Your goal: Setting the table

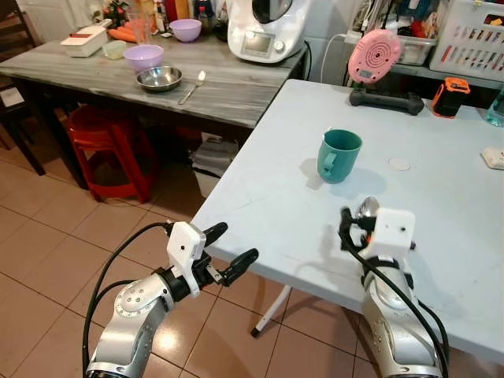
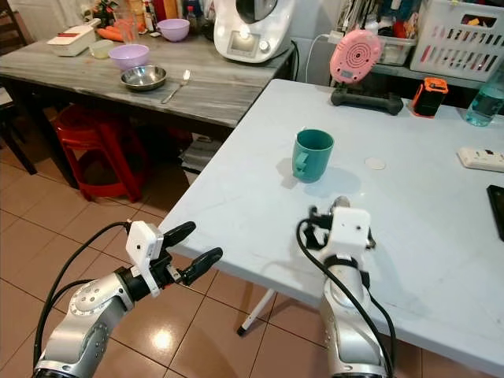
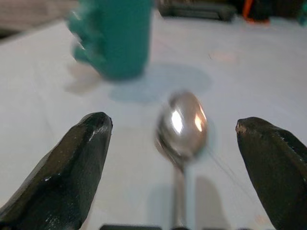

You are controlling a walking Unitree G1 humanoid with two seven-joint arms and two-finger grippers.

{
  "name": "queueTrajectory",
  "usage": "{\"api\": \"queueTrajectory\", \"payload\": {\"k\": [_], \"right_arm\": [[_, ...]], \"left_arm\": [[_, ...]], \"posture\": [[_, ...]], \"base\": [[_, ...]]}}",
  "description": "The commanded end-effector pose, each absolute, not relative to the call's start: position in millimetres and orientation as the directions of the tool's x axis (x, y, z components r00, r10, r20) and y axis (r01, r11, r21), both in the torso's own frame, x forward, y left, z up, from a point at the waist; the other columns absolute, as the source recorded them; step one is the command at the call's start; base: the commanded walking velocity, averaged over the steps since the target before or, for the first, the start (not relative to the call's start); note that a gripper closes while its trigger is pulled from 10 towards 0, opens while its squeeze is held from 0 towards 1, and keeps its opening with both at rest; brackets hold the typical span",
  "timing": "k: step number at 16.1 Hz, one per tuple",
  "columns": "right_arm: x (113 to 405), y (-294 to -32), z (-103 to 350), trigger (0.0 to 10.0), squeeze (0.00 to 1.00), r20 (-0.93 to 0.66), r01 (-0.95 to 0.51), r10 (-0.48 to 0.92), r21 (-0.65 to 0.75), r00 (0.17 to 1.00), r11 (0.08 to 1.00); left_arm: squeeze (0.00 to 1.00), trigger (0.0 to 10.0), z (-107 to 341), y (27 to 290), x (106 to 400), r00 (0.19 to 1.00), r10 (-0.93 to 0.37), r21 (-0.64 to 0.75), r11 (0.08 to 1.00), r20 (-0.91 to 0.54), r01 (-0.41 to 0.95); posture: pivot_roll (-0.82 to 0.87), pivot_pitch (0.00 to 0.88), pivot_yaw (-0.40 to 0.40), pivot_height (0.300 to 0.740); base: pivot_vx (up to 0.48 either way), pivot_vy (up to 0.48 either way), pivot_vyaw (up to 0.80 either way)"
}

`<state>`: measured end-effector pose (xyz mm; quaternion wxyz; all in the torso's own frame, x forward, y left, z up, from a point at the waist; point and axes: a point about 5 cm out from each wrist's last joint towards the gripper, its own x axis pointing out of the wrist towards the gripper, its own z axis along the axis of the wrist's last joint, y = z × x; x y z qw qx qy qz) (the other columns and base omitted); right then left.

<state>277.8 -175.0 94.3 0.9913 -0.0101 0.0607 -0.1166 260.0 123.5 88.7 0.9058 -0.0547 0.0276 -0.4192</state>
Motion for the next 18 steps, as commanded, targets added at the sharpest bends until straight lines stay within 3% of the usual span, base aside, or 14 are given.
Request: {"api": "queueTrajectory", "payload": {"k": [1, 7, 10, 15, 16, 17, 18], "right_arm": [[275, -182, 88, 10.0, 0.0, -0.162, 0.271, -0.275, -0.043, 0.948, 0.961], [270, -183, 80, 10.0, 0.0, -0.217, 0.289, -0.289, -0.033, 0.932, 0.957], [281, -180, 83, 10.0, 0.0, -0.23, 0.252, -0.252, -0.027, 0.94, 0.967], [290, -169, 78, 10.0, 0.0, -0.279, 0.173, -0.174, -0.027, 0.944, 0.985], [288, -167, 71, 8.5, 0.0, -0.327, 0.166, -0.166, -0.028, 0.93, 0.986], [287, -167, 67, 0.4, 0.0, -0.349, 0.154, -0.155, -0.03, 0.924, 0.988], [286, -168, 66, 0.0, 0.0, -0.355, 0.154, -0.154, -0.028, 0.922, 0.988]], "left_arm": [[0.0, 10.0, 92, 122, 258, 0.623, -0.783, -0.109, 0.619, -0.003, 0.778], [0.0, 10.0, 100, 121, 264, 0.577, -0.817, -0.085, 0.574, 0.007, 0.814], [0.0, 10.0, 103, 117, 264, 0.525, -0.851, -0.054, 0.524, -0.002, 0.85], [0.0, 10.0, 102, 116, 263, 0.503, -0.864, -0.037, 0.504, -0.019, 0.863], [0.0, 10.0, 101, 114, 263, 0.489, -0.872, -0.033, 0.489, -0.022, 0.872], [0.0, 10.0, 101, 113, 262, 0.479, -0.877, -0.032, 0.48, -0.023, 0.877], [0.0, 10.0, 101, 113, 262, 0.476, -0.879, -0.032, 0.477, -0.024, 0.879]], "posture": [[-0.07, 0.0, 0.005, 0.74], [-0.08, 0.0, 0.011, 0.74], [-0.08, 0.0, 0.014, 0.74], [-0.08, 0.0, 0.013, 0.74], [-0.08, 0.0, 0.013, 0.74], [-0.08, 0.0, 0.011, 0.74], [-0.08, 0.0, 0.011, 0.74]], "base": [[0.0, 0.0, 0.0], [0.0, 0.0, 0.0], [0.0, 0.0, 0.0], [0.0, 0.0, 0.0], [0.0, 0.0, 0.0], [0.0, 0.0, 0.0], [0.0, 0.0, 0.0]]}}
